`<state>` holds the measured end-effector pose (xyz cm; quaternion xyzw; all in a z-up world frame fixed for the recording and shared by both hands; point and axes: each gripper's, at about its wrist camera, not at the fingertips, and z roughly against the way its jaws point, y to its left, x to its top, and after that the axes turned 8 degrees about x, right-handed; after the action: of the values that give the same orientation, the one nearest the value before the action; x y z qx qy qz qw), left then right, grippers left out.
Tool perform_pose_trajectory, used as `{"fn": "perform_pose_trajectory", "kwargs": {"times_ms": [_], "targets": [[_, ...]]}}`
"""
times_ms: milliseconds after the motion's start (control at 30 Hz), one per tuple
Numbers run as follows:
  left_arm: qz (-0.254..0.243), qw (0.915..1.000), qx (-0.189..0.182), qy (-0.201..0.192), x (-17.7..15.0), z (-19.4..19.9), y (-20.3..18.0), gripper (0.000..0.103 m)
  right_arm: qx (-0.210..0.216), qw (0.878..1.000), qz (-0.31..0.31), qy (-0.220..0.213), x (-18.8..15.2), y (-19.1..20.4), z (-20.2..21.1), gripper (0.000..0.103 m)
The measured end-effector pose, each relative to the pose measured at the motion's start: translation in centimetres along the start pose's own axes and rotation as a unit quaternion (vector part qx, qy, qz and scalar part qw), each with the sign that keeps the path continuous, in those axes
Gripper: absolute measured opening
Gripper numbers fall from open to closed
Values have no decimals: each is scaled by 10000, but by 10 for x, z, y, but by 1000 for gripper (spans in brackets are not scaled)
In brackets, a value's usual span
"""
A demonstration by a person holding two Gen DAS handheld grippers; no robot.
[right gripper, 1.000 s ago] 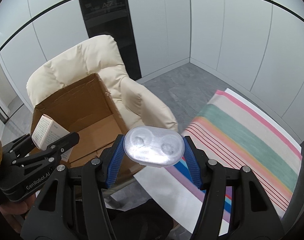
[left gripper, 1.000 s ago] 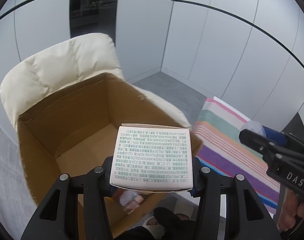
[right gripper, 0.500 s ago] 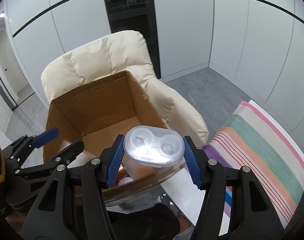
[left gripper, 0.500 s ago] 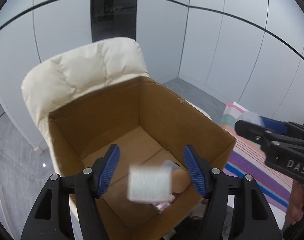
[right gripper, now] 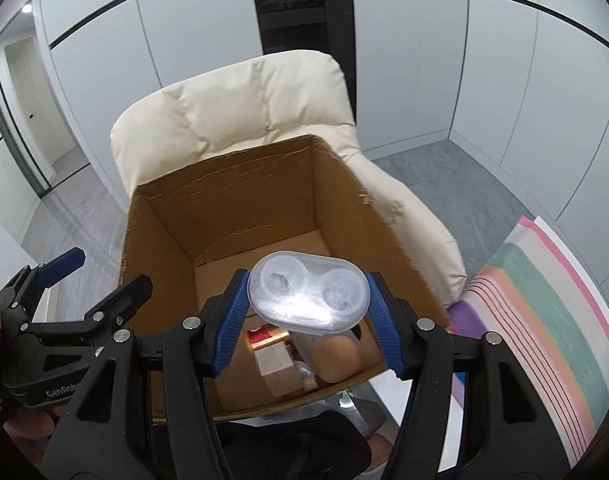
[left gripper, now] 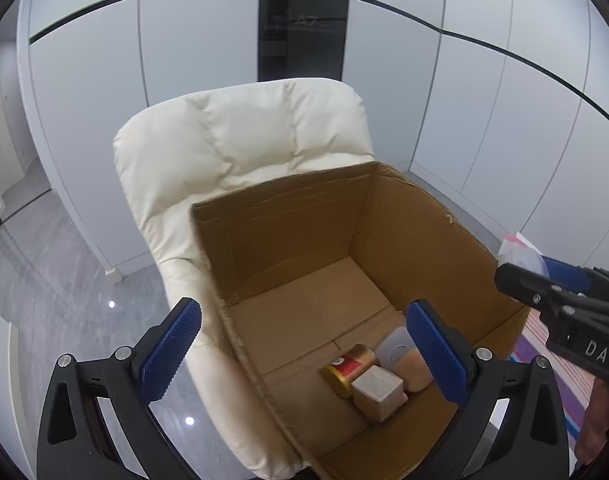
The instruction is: Organize objects
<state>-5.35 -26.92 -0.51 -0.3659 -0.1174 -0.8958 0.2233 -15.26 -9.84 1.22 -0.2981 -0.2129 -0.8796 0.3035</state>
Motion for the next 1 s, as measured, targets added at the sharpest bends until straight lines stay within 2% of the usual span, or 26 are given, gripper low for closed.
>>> {"fn": "perform_pose_trajectory", "kwargs": {"times_ms": [267, 400, 467, 1000], "targets": [[166, 9998, 131, 5, 3, -3, 22, 103, 170, 9996, 220, 77, 0, 21, -10, 61], [211, 9996, 177, 42, 3, -6, 26, 103, 150, 9997, 202, -18, 1, 21, -7, 75], [217, 9996, 185, 30, 3, -6, 25, 103, 134, 9998, 145, -40, 1, 18, -6, 77], [12, 10000, 27, 52, 7, -11, -17, 103, -260, 9995, -157, -52, -7, -26, 7, 85]]}}
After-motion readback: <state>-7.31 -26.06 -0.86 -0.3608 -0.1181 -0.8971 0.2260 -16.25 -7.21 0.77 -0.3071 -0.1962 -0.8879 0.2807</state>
